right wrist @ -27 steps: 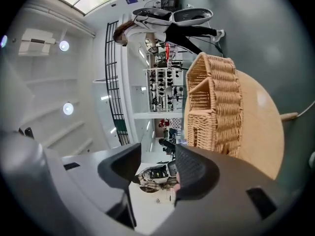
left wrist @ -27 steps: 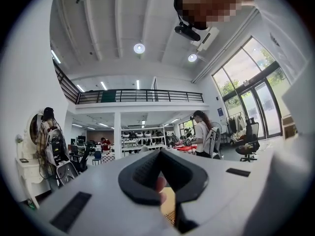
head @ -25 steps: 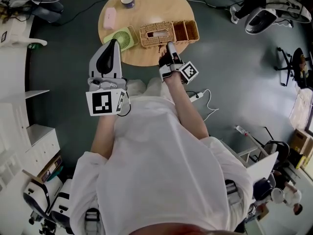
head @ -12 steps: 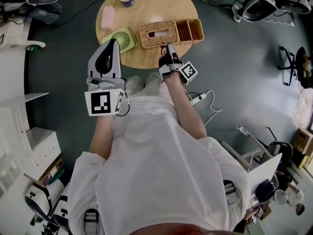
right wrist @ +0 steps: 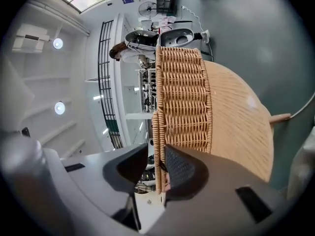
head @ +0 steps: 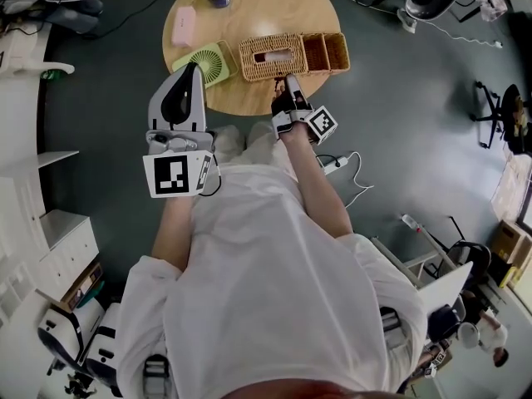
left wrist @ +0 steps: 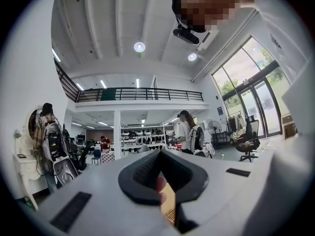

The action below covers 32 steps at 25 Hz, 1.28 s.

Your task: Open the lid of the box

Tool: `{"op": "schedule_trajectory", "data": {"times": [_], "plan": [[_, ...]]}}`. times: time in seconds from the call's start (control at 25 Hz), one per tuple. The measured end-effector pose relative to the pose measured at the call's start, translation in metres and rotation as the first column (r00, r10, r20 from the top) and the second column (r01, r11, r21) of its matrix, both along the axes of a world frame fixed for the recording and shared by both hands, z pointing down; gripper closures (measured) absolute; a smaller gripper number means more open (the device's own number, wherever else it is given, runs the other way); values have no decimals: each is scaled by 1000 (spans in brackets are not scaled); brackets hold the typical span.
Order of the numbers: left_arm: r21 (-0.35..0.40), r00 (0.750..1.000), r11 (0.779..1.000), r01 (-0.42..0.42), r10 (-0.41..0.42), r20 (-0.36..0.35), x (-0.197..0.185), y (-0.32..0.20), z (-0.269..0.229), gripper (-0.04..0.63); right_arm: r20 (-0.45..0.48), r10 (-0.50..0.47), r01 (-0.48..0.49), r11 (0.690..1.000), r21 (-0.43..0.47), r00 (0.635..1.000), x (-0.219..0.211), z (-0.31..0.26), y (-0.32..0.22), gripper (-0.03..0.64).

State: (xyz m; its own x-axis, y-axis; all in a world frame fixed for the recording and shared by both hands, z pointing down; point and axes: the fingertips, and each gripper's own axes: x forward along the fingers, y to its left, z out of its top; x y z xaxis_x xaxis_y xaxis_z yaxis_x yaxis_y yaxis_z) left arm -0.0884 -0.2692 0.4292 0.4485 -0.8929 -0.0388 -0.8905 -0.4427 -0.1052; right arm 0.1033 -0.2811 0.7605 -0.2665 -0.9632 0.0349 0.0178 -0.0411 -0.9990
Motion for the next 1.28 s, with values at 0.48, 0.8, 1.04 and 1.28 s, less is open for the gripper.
{"op": "schedule_trajectory", "data": {"times": [0.48,0.8,1.04,1.28], "plan": [[-14,1000,1000,15,-15,-7,-3,-1,-1,598,30,2,-2,1000,0,1000,-2,-3,2,538],[-19,1000,1000,13,-13,-5,1,0,-6,598,-6,-13,13,1000,23,1000,0,-18,-12,537],[-16,1000,1000,10,-10,-5,6,0,-19,598,-70,-44,45,999,16,997,-2,-41,-29,581],[-14,1000,999,29,-29,1,5,-2,-52,598,-73,-48,50,998,31,996,-1,-75,-43,567]]}}
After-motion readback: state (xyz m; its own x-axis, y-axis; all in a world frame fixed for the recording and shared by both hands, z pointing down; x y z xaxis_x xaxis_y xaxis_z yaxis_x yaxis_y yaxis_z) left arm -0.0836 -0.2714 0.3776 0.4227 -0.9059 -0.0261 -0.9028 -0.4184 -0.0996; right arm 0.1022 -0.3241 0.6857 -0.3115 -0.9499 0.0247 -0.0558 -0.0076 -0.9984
